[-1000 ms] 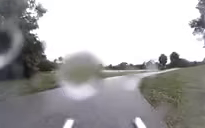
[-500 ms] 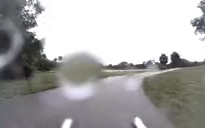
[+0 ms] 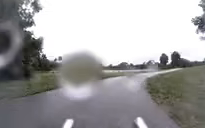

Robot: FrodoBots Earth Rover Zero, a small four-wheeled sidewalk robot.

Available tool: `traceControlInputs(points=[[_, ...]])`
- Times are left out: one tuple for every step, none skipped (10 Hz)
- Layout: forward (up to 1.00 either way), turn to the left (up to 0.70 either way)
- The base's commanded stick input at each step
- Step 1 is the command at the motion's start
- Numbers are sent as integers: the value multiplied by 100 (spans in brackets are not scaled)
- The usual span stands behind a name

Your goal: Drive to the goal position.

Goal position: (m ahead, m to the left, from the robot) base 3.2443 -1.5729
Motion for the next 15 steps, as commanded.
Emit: traceControlInputs(points=[[70, -35], [70, -35], [70, -35], [70, -35], [70, -35], [70, -35], [70, -35], [70, -35], [70, -11], [70, 0], [70, 0], [70, 0], [70, 0], [70, 0], [70, 0]])
